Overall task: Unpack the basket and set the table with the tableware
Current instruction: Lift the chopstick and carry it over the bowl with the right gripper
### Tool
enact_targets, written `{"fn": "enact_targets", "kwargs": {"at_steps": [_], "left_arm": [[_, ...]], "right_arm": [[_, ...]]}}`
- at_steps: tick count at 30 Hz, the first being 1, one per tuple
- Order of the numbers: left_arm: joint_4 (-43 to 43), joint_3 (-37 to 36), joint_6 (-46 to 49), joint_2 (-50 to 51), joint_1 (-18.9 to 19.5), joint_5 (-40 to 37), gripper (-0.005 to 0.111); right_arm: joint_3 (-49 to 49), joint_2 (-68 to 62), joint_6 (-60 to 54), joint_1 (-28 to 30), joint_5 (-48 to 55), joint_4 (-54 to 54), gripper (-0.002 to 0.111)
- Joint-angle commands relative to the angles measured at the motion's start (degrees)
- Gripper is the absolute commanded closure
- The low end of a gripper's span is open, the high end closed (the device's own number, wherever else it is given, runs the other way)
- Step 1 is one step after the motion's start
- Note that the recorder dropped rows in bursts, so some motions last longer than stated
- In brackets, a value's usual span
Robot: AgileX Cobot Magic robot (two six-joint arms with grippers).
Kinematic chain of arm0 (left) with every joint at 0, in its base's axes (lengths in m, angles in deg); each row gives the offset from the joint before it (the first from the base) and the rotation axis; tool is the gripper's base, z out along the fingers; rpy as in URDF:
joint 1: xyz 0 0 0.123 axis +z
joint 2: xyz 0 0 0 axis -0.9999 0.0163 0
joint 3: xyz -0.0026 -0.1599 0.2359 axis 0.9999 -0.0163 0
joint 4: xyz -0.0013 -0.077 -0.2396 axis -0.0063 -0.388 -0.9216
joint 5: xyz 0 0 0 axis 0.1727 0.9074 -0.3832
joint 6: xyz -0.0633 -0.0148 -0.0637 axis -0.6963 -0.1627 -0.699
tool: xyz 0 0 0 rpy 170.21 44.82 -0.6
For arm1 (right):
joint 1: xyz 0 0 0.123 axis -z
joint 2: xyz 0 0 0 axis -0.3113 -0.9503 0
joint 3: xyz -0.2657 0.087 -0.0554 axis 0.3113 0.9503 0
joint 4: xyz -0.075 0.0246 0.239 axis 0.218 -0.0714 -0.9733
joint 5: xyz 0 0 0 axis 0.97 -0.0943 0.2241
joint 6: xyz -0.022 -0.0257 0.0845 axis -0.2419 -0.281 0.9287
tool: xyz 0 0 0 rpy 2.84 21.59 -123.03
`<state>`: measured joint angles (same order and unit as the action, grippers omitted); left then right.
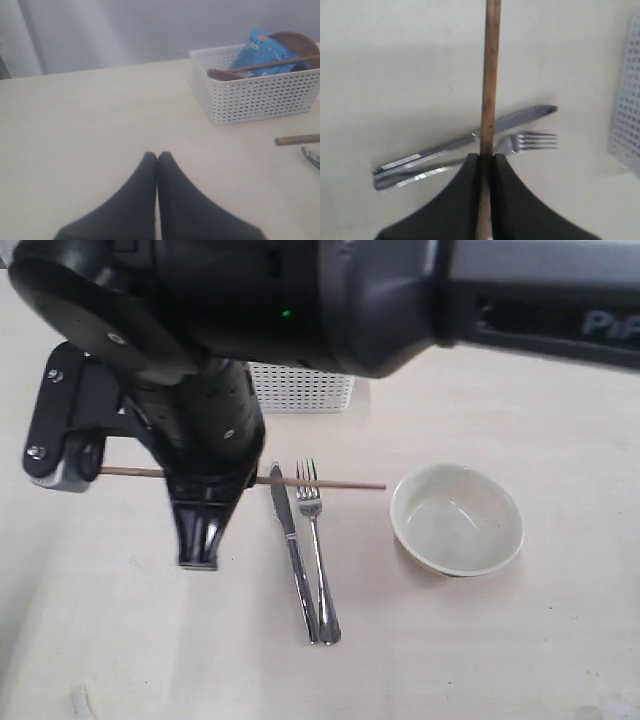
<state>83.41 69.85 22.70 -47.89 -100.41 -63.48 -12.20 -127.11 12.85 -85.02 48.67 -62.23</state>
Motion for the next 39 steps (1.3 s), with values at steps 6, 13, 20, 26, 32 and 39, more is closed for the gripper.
{"fn": "enact_targets", "kwargs": {"at_steps": [6, 13, 20, 26, 32, 39], "left_arm": [[0.26, -0.10, 0.00, -0.20, 0.14, 0.17, 0.107], [0.26, -0.10, 0.00, -0.20, 0.14, 0.17, 0.107], [0.26, -0.10, 0.00, -0.20, 0.14, 0.17, 0.107], [0.26, -0.10, 0.00, -0.20, 0.14, 0.17, 0.107], [0.26, -0.10, 0.00, -0.20, 0.14, 0.17, 0.107], [0.26, -0.10, 0.00, -0.20, 0.14, 0.17, 0.107]], "right_arm": [[18.32, 13.38, -26.23, 6.41, 0.78, 7.59, 0.109], [26.58, 17.33, -52.04, 16.18, -0.43, 12.72, 0.109], [27.20, 16.05, -75.62, 17.28, -3.76, 11.43, 0.109], [30.46, 15.11, -78.66, 17.44, -4.39, 11.97, 0.109], [34.47, 15.24, -79.79, 17.44, -4.80, 10.92, 0.109], [38.35, 15.25, -83.49, 17.44, -8.93, 12.64, 0.109]]}}
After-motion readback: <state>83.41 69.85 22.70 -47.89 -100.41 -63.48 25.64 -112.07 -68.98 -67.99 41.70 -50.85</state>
